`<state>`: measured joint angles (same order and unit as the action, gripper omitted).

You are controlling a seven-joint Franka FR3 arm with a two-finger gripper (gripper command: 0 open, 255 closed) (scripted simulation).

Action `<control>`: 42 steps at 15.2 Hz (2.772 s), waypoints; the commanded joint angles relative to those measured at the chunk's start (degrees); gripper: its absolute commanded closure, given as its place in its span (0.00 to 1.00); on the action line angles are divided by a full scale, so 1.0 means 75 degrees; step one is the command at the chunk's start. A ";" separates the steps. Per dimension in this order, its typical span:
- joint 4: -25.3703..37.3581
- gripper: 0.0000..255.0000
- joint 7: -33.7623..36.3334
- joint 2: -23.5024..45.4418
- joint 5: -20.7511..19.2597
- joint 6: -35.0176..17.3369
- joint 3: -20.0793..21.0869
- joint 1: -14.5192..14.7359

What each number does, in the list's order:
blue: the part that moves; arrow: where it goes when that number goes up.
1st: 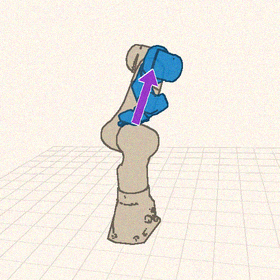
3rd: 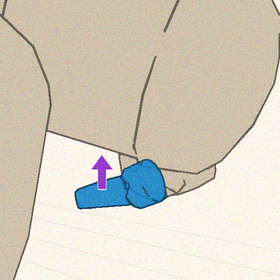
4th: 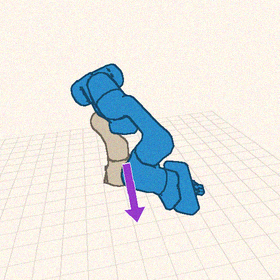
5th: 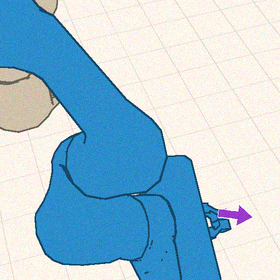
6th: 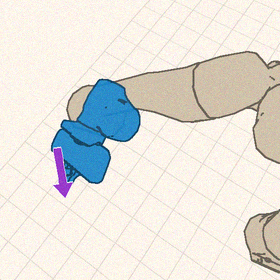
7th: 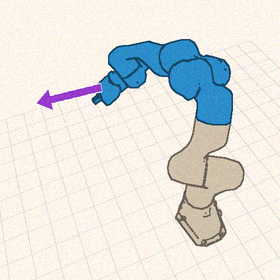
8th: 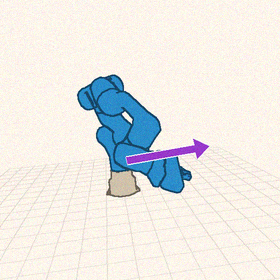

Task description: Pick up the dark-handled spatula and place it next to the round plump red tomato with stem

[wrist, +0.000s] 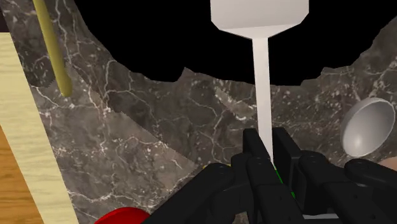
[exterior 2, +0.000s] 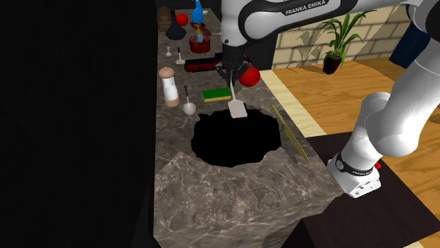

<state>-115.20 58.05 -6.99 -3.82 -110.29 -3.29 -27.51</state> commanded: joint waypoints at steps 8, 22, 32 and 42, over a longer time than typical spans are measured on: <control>-0.0659 1.00 -0.1560 -0.0672 -0.0173 -0.0088 -0.0929 -0.0701; -0.1737 1.00 -0.1855 -0.0404 -0.0211 -0.1453 -0.1197 -0.0851; -0.2349 1.00 -0.1867 0.0047 -0.0166 -0.2510 -0.1249 -0.0855; -0.2721 1.00 -0.1907 0.0534 -0.0086 -0.3363 -0.1282 -0.0856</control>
<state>-135.30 43.73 -3.36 -4.51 -135.35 -12.99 -34.01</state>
